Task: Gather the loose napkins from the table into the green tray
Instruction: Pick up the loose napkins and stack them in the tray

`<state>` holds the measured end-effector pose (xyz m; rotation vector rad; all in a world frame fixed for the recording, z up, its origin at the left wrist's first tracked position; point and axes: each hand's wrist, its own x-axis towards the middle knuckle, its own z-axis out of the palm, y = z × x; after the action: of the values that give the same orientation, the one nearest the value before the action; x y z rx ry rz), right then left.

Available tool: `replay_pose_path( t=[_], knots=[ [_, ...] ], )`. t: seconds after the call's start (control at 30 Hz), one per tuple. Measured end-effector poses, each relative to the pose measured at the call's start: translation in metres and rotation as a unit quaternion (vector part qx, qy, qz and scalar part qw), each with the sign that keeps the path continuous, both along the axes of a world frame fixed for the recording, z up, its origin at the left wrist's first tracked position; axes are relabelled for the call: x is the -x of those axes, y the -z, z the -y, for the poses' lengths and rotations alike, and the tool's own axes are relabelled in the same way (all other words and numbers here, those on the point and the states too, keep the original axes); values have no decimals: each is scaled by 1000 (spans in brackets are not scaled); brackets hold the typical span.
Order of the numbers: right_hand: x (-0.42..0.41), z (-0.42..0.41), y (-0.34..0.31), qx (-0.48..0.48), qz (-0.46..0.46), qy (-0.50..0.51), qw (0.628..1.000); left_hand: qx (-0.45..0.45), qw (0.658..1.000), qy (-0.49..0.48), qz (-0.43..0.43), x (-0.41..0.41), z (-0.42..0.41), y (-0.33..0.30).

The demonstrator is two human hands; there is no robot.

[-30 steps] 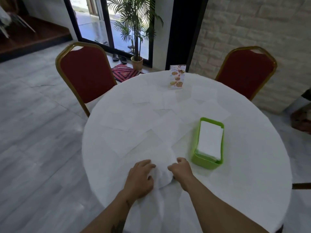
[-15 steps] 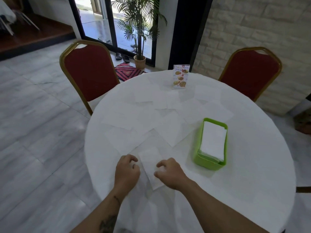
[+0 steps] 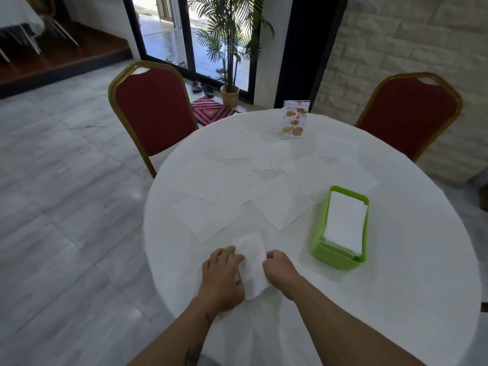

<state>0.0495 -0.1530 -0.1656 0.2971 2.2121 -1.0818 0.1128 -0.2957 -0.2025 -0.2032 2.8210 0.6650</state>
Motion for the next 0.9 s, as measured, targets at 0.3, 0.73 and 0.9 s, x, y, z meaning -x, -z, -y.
replay_pose_path(
  t=[0.3, 0.73, 0.9],
  knots=[
    [1, -4, -13, -24, -157, 14, 987, -131, 985, -108, -23, 8, -21, -17],
    [74, -136, -78, -31, -213, 221, 951, -300, 952, -42, -47, 115, -131, -95],
    [76, -165, -70, -45, -173, 238, 955, -198, 980, 20, 9, 118, -159, -80]
  ],
)
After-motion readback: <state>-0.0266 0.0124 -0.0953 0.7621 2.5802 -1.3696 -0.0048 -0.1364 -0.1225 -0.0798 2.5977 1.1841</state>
